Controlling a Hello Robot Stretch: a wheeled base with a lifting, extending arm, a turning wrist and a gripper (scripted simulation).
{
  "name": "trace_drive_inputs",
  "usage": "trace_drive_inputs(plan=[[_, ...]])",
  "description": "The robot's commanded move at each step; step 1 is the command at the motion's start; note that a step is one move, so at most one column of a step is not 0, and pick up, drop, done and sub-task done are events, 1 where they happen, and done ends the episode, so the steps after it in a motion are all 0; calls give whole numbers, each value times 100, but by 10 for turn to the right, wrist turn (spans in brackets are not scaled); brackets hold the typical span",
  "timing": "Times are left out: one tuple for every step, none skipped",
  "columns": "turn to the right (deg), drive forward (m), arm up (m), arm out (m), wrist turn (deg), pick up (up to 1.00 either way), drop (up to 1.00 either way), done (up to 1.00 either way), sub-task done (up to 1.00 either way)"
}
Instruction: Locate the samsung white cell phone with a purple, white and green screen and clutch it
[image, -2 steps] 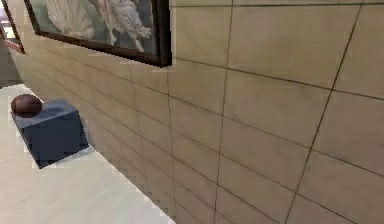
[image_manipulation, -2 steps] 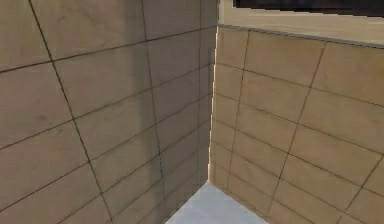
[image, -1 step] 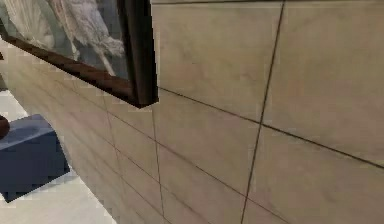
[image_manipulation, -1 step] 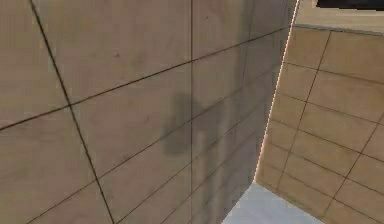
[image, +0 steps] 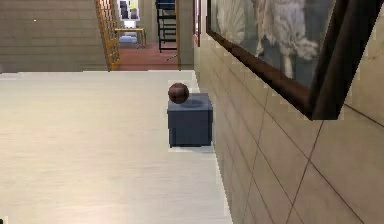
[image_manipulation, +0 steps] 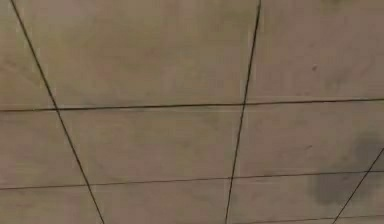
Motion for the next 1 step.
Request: trace_drive_inputs(plan=[[0,45,0,0,0,0,0,0,0]])
